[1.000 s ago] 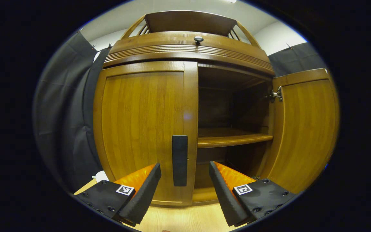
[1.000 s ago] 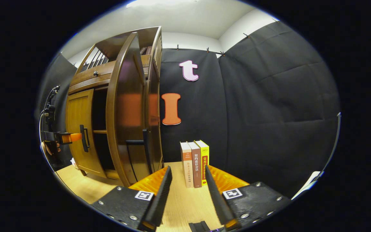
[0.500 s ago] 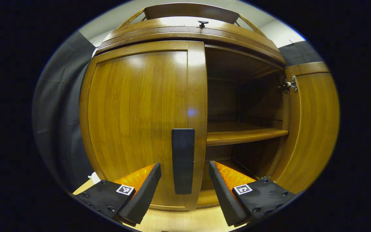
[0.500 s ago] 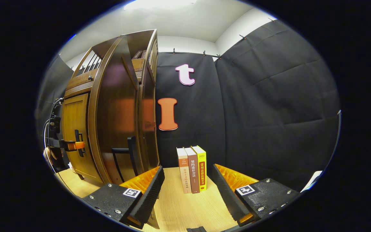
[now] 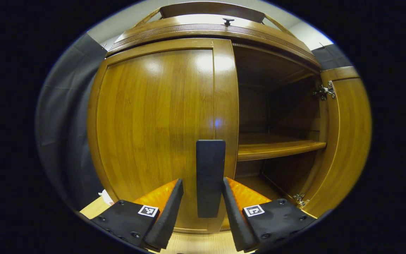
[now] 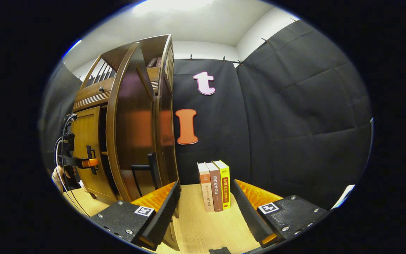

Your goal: Open the right door of the double-door shoe cabinet with the right hand, and open the left door with the left hand.

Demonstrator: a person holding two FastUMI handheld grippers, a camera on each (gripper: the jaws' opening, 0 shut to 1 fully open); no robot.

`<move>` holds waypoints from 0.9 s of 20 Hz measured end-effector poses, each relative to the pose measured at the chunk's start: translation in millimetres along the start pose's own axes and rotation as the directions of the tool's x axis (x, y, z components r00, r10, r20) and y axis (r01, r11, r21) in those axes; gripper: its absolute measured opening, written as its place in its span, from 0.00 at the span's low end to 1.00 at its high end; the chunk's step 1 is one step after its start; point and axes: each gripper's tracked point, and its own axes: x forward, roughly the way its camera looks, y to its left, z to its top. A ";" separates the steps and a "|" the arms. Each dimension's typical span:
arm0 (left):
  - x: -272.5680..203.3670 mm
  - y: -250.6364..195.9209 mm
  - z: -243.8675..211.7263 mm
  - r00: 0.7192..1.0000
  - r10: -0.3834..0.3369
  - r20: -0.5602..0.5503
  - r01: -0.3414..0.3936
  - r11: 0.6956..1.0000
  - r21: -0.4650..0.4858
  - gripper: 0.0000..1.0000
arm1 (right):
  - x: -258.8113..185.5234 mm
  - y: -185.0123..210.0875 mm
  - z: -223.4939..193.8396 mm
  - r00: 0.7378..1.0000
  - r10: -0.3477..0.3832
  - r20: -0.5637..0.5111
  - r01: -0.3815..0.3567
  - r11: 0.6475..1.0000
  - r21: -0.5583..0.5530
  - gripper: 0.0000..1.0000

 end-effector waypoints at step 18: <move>-75.5 8.2 -4.3 0.987 -0.158 -0.025 0.158 0.987 -0.002 0.35 | -35.9 30.3 14.0 1.000 -0.008 0.001 0.008 1.000 0.012 0.92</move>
